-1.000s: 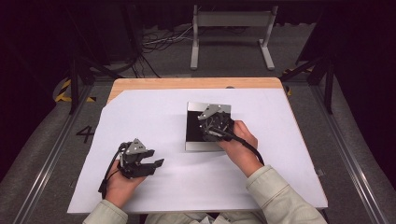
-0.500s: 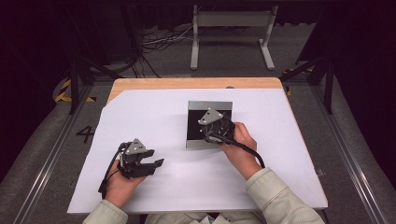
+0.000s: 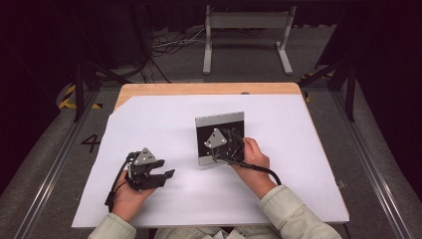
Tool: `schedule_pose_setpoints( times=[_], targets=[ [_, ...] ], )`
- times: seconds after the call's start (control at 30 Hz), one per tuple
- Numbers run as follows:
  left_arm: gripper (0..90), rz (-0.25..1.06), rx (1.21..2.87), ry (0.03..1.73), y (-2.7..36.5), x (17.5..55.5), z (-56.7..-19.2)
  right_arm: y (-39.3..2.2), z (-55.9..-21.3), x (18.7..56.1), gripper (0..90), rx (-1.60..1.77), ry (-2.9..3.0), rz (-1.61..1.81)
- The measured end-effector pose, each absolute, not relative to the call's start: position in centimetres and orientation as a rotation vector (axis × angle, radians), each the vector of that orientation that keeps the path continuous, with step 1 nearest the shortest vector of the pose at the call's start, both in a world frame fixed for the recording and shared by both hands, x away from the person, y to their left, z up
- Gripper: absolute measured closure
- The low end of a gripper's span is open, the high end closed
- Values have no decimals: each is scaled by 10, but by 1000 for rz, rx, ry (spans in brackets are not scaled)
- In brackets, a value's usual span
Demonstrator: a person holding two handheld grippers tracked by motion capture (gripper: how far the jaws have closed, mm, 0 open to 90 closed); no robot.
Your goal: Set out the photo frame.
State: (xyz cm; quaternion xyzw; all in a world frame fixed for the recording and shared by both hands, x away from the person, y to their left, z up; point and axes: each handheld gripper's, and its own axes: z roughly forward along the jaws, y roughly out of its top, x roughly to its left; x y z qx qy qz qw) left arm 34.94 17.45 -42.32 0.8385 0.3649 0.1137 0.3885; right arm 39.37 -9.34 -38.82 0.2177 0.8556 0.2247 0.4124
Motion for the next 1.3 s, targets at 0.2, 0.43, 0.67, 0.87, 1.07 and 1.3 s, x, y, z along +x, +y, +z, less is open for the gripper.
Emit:
schedule_pose_setpoints(
  times=[0.2, 0.43, 0.67, 0.87, 1.07, 1.3],
  targets=[
    [460, 292, 2131, 927, 174, 349, -423, -90, -391, 385, 436, 542, 2179, 595],
    [460, 293, 2134, 925, 174, 350, -424, -96, -393, 377, 432, 590, 2192, 667],
    [459, 291, 2136, 926, 174, 349, -424, -100, -394, 366, 431, 578, 2166, 683],
    [459, 288, 2136, 926, 173, 349, -424, -106, -393, 356, 432, 566, 2163, 697],
    [459, 291, 2136, 926, 173, 350, -424, -112, -395, 345, 436, 570, 2153, 716],
    [459, 294, 2142, 916, 171, 351, -424, -119, -395, 335, 440, 574, 2157, 725]
  ],
)
